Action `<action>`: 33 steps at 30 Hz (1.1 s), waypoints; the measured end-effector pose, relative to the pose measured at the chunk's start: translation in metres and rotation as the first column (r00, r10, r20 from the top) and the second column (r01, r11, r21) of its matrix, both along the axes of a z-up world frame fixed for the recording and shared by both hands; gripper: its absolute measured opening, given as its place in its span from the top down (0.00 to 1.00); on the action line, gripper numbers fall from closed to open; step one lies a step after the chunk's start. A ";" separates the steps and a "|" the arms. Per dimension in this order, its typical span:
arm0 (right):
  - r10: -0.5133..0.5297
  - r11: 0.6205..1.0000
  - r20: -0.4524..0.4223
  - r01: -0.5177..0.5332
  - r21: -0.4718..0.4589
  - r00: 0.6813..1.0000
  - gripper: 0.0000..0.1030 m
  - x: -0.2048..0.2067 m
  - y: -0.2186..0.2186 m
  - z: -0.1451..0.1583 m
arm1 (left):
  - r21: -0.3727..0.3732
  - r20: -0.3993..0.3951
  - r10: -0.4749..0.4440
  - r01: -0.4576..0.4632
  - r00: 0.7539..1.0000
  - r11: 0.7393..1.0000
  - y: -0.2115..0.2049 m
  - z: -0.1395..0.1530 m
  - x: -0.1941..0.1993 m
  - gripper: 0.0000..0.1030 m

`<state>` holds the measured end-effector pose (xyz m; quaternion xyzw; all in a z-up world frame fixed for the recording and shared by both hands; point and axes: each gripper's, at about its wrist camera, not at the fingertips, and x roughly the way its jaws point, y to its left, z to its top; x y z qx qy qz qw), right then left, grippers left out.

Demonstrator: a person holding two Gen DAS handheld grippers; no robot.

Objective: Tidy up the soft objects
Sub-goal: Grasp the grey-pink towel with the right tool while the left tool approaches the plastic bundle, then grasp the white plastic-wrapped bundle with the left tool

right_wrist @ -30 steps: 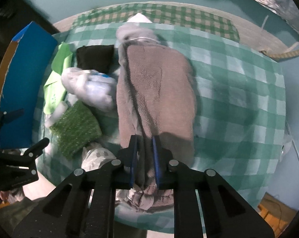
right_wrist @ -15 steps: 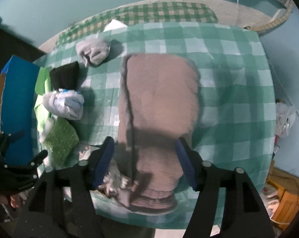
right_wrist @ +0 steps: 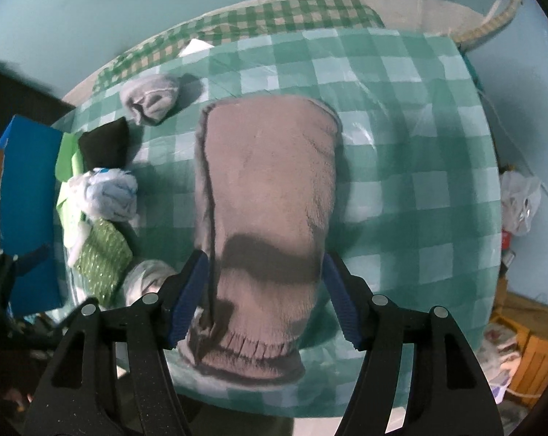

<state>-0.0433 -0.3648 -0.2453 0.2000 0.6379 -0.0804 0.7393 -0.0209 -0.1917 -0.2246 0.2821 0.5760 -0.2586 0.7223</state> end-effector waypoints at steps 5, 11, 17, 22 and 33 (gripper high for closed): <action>-0.019 1.000 -0.030 0.019 0.004 0.999 0.36 0.005 -0.006 -0.015 | -0.041 0.009 -0.043 0.043 0.999 0.998 -0.021 0.006 -0.005 0.18; -0.022 0.999 -0.040 0.023 0.030 0.999 0.36 0.004 -0.010 -0.022 | -0.057 0.022 -0.082 0.083 0.996 0.995 -0.050 0.005 -0.006 0.18; -0.024 0.999 -0.052 0.026 0.038 0.998 0.36 -0.001 -0.018 -0.024 | -0.084 -0.018 -0.147 0.145 0.989 0.986 -0.064 0.006 -0.010 0.18; -0.023 0.998 -0.062 0.027 0.050 0.998 0.35 -0.002 -0.022 -0.030 | -0.101 -0.050 -0.184 0.179 0.982 0.979 -0.056 0.010 -0.013 0.18; 0.014 1.000 -0.067 -0.012 0.019 0.998 0.51 0.002 -0.012 -0.032 | -0.083 -0.086 -0.209 0.202 0.974 0.976 -0.081 -0.010 -0.020 0.17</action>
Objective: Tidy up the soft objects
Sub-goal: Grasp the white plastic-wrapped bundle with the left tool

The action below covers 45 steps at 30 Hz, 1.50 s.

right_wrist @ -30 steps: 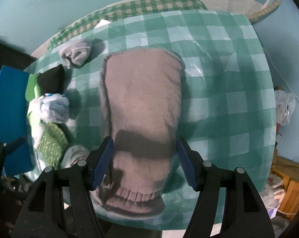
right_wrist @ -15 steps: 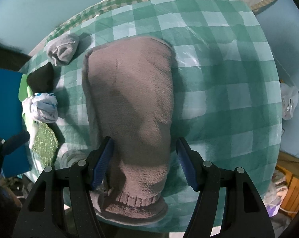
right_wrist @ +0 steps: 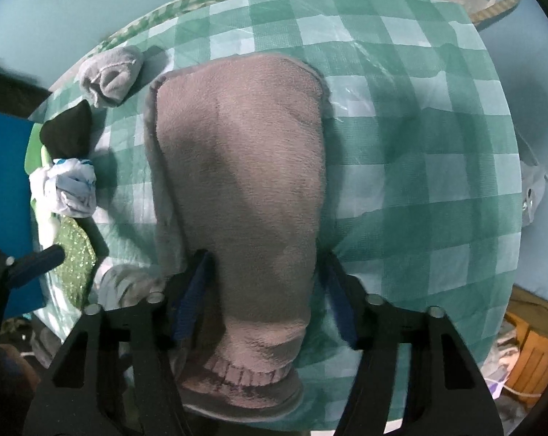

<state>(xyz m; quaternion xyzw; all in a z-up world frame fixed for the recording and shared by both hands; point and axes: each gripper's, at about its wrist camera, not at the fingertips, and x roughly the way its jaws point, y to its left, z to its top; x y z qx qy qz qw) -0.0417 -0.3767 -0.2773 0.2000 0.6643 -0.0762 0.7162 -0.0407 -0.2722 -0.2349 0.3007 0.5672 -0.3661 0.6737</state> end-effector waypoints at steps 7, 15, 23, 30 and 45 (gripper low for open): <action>0.009 1.000 0.028 -0.010 0.028 1.000 0.73 0.001 0.009 0.005 | 0.031 -0.029 -0.025 0.026 0.999 0.999 -0.009 -0.016 0.001 0.20; -0.005 1.000 0.044 0.004 0.023 0.999 0.80 -0.011 -0.001 0.011 | 0.063 -0.123 0.095 -0.088 0.988 0.994 -0.004 -0.036 0.017 0.53; -0.012 1.000 0.060 0.013 -0.002 0.998 0.82 -0.026 -0.013 0.023 | 0.035 -0.126 0.119 -0.115 0.985 0.993 0.004 -0.022 0.020 0.56; -0.001 1.000 0.075 0.004 -0.030 0.997 0.82 -0.039 -0.018 0.038 | 0.023 -0.087 0.137 -0.136 0.987 0.990 0.017 -0.008 0.021 0.57; 0.015 0.999 0.127 -0.009 -0.049 0.992 0.82 -0.045 -0.006 0.075 | 0.014 0.036 0.159 -0.160 0.987 0.987 0.028 0.043 0.002 0.57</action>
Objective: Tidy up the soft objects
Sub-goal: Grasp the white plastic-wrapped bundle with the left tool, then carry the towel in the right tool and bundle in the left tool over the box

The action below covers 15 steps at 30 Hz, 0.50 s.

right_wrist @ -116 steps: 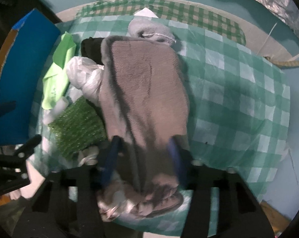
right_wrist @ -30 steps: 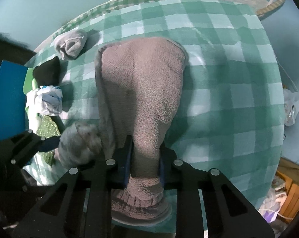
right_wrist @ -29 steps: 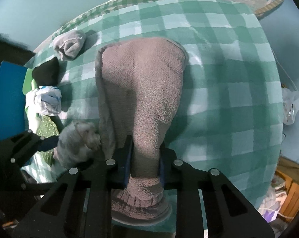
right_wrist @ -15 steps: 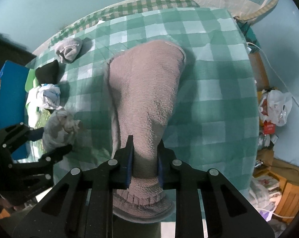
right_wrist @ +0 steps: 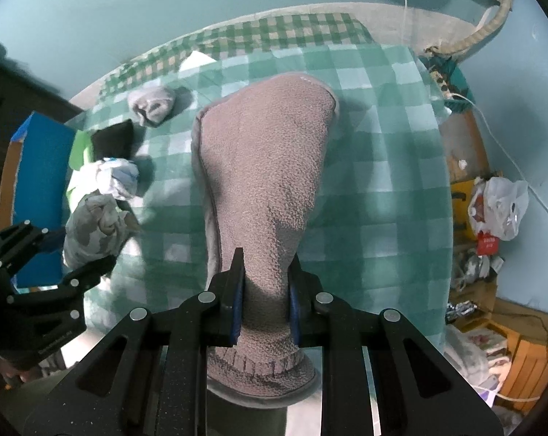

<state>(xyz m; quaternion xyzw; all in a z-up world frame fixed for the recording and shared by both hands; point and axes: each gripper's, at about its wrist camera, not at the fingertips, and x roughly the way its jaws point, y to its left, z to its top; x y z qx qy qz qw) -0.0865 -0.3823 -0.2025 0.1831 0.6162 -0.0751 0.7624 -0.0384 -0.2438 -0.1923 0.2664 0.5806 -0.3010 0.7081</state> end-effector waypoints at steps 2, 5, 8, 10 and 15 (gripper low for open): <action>0.004 1.000 0.004 -0.004 -0.003 1.000 0.82 0.001 0.003 0.005 | -0.005 0.012 0.010 -0.010 1.000 1.000 0.003 0.005 0.005 0.57; 0.015 1.000 0.015 -0.015 -0.015 1.000 0.82 0.003 0.009 0.015 | -0.013 0.030 0.026 -0.025 0.999 1.000 0.009 0.016 0.010 0.57; 0.019 1.000 0.027 -0.019 -0.016 0.999 0.82 0.004 0.013 0.024 | -0.023 0.049 0.037 -0.036 0.998 0.999 0.016 0.025 0.012 0.57; 0.023 1.000 0.035 -0.023 -0.020 0.999 0.82 0.005 0.017 0.029 | -0.024 0.057 0.041 -0.040 0.998 0.999 0.020 0.029 0.013 0.57; 0.038 0.999 0.050 -0.037 -0.033 0.998 0.82 0.009 0.027 0.045 | -0.040 0.066 0.073 -0.071 0.995 0.997 0.035 0.042 0.018 0.57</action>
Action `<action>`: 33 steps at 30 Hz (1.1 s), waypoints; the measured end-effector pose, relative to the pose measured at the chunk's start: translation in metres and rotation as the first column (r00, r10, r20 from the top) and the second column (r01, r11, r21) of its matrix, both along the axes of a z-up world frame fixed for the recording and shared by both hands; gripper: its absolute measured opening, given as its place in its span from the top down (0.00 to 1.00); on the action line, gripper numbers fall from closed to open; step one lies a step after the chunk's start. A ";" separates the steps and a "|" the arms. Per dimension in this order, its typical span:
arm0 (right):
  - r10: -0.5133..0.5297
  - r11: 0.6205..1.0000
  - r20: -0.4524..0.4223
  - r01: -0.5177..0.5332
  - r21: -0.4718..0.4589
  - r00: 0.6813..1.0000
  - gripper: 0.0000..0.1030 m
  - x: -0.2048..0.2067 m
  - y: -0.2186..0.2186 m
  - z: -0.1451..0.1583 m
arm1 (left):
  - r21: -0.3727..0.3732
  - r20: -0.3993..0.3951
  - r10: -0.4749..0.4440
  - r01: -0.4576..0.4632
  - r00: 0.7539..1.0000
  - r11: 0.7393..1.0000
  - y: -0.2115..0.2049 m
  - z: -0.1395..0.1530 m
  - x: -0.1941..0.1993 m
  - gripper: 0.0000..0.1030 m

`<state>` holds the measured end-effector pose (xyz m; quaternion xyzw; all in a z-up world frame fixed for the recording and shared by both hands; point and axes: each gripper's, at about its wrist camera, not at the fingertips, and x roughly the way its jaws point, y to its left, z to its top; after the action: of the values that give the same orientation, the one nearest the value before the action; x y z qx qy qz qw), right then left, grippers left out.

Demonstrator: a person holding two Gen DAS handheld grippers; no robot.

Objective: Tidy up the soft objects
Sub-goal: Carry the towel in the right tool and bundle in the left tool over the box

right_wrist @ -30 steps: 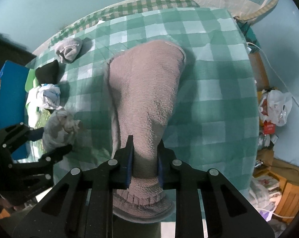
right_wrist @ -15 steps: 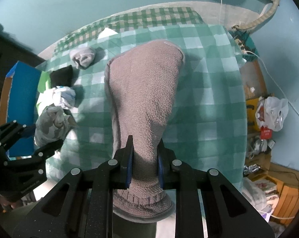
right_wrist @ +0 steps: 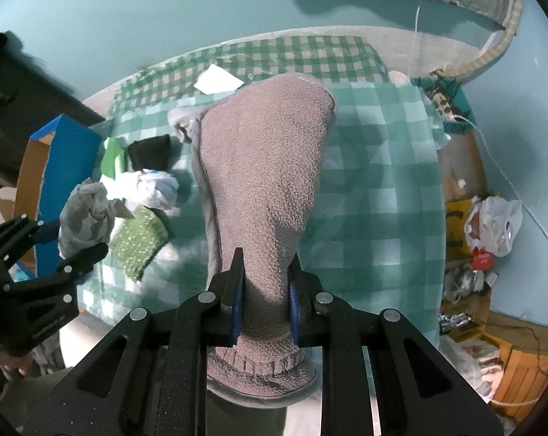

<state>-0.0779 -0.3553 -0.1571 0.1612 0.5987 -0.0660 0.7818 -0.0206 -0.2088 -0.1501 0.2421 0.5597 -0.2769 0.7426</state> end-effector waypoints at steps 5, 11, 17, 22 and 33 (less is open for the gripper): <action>0.025 1.000 0.028 -0.025 -0.005 0.999 0.82 0.005 0.013 0.018 | -0.025 0.004 0.051 -0.051 0.999 0.998 0.017 0.015 0.005 0.57; 0.064 0.998 0.049 -0.064 -0.009 0.997 0.82 0.017 0.029 0.030 | -0.061 -0.006 0.092 -0.092 0.996 0.994 0.034 0.024 0.010 0.57; 0.114 0.994 0.058 -0.113 -0.011 0.992 0.82 0.031 0.046 0.036 | -0.057 0.008 0.145 -0.144 0.989 0.988 0.054 0.030 0.016 0.57; 0.160 0.987 0.076 -0.160 -0.011 0.984 0.82 0.045 0.065 0.045 | -0.065 0.017 0.209 -0.208 0.978 0.976 0.076 0.040 0.023 0.57; 0.270 0.962 0.113 -0.272 0.004 0.956 0.82 0.079 0.116 0.058 | -0.077 0.035 0.341 -0.338 0.939 0.938 0.131 0.050 0.038 0.57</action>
<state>0.0015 -0.2391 -0.0988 0.0886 0.5712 0.0569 0.8140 0.0174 -0.0778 -0.1001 0.1222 0.5651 -0.1581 0.8004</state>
